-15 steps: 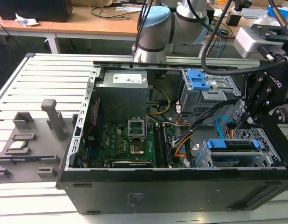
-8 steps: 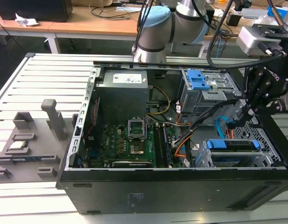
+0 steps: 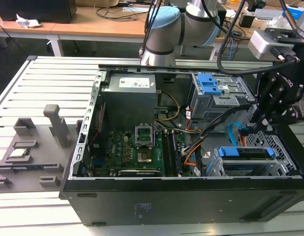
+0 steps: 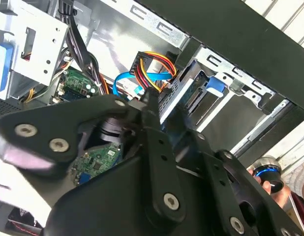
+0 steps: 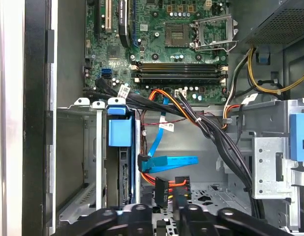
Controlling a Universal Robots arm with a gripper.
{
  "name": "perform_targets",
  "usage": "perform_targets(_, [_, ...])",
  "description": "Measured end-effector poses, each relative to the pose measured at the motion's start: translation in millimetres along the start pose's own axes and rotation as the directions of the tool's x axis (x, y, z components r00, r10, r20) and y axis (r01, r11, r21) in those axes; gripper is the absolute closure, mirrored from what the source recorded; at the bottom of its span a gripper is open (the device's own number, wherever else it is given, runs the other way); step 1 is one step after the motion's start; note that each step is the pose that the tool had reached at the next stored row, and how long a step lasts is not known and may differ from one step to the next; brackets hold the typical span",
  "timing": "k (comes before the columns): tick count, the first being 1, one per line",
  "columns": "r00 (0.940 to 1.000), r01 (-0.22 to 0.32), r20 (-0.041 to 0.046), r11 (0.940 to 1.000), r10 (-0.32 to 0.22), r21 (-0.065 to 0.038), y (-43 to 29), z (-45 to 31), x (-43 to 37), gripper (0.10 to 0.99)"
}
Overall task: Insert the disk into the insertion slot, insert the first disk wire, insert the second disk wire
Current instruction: 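Insert the first disk wire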
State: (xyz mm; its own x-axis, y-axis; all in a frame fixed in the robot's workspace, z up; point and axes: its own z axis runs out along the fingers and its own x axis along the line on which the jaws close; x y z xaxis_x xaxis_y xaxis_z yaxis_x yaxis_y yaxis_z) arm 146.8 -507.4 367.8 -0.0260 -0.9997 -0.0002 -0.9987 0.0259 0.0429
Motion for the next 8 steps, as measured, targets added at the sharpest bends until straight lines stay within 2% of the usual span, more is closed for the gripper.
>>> perform_targets(1, [1.0000, 0.000, -0.0002, 1.0000, 0.000, 0.000, 0.0, 0.0, 0.0, 0.788])
perform_targets(2, [1.0000, 0.000, -0.0012, 1.0000, 0.000, 0.000, 0.2, 0.8, -0.2, 0.725])
perform_targets(6, [0.9997, -0.001, -0.0236, 1.0000, 0.001, 0.001, 1.6, 7.7, -1.3, 0.725])
perform_targets(8, [0.9997, -0.001, -0.0243, 1.0000, 0.001, 0.001, 1.6, 11.2, -1.4, 0.725])
